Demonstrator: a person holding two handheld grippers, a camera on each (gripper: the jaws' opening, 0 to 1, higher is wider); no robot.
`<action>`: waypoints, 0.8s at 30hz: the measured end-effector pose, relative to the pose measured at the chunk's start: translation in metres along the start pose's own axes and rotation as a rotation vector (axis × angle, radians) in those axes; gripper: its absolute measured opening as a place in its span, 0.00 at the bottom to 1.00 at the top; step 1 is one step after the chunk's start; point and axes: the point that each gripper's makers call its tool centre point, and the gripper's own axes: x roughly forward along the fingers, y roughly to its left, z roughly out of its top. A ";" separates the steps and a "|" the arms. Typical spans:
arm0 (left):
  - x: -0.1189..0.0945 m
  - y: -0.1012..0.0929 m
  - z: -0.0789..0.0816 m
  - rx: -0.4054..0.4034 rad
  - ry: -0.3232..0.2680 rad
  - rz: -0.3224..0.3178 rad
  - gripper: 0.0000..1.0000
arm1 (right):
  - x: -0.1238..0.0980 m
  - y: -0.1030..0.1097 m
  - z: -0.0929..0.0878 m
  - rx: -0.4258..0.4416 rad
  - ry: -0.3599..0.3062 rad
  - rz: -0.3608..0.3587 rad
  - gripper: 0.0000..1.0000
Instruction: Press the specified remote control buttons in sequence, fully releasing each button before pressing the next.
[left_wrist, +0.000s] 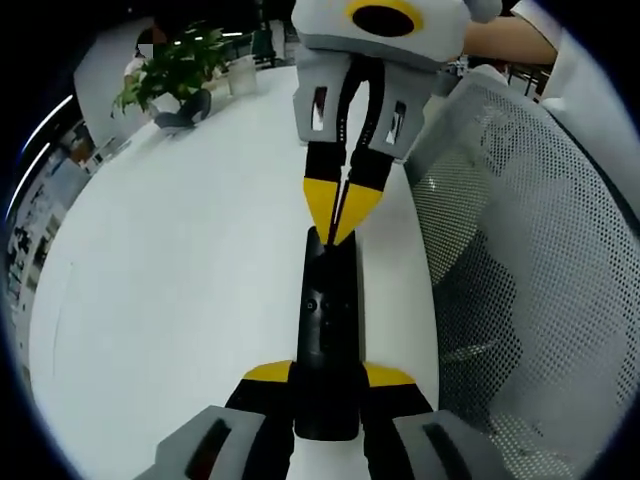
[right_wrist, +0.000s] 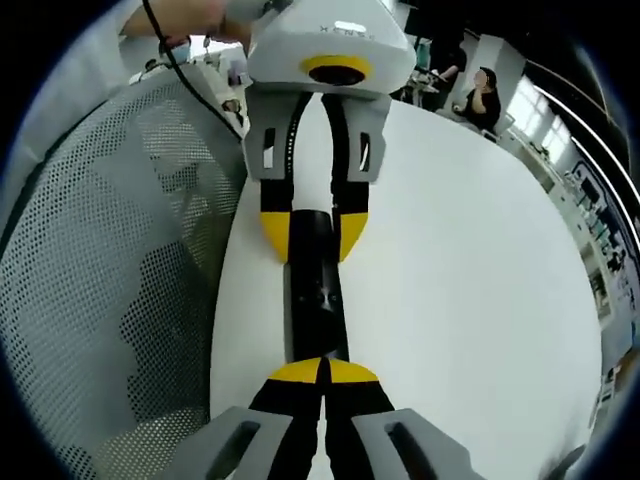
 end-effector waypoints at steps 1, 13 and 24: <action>0.000 0.000 0.000 0.000 -0.001 0.000 0.22 | 0.000 0.000 -0.001 -0.025 0.008 0.009 0.00; 0.000 -0.001 0.001 0.010 0.001 0.000 0.22 | 0.000 -0.003 0.000 0.148 -0.056 0.000 0.00; 0.001 -0.003 0.001 0.004 0.038 0.010 0.22 | -0.003 0.002 0.005 0.165 -0.113 -0.009 0.00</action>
